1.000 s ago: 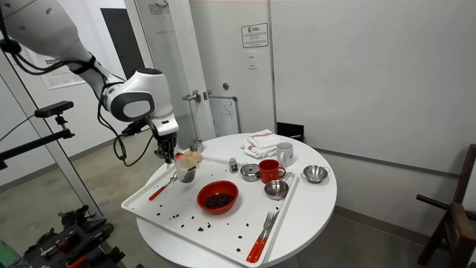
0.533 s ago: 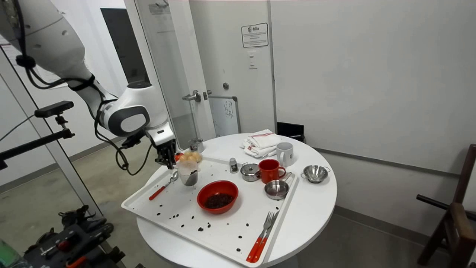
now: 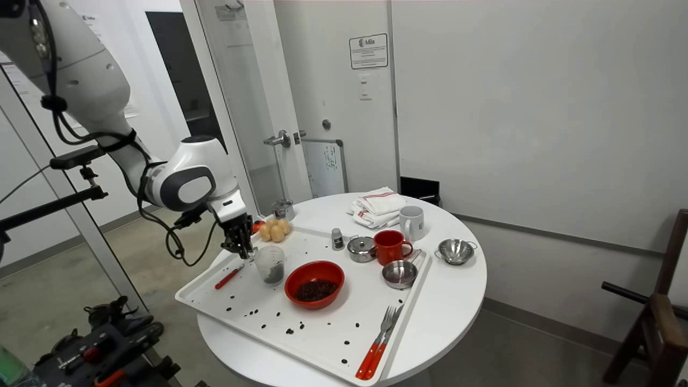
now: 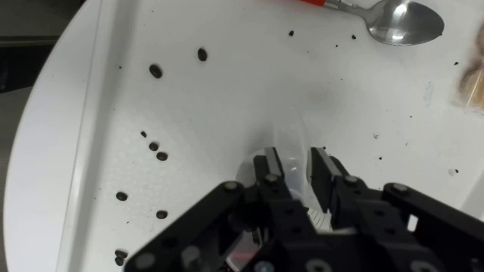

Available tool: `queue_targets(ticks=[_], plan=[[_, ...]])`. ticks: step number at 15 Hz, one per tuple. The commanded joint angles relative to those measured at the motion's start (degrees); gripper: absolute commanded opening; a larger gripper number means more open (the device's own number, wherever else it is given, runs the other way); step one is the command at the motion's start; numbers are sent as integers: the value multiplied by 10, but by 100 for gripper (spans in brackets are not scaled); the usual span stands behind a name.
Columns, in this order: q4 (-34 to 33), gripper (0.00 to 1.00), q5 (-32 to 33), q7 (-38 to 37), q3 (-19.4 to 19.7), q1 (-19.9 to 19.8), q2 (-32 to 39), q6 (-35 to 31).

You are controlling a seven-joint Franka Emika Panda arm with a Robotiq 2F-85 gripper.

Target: Pout the contents of the cup into the bowl

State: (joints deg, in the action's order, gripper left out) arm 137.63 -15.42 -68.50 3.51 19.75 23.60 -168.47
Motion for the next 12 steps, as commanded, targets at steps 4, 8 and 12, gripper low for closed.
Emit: queue_targets(ticks=[4,8,12], plan=[[-20,12,42,-62,29,28,15,40],[-28,56,60,-86,28,24,15,71],[-35,85,70,-102,21,17,13,89]])
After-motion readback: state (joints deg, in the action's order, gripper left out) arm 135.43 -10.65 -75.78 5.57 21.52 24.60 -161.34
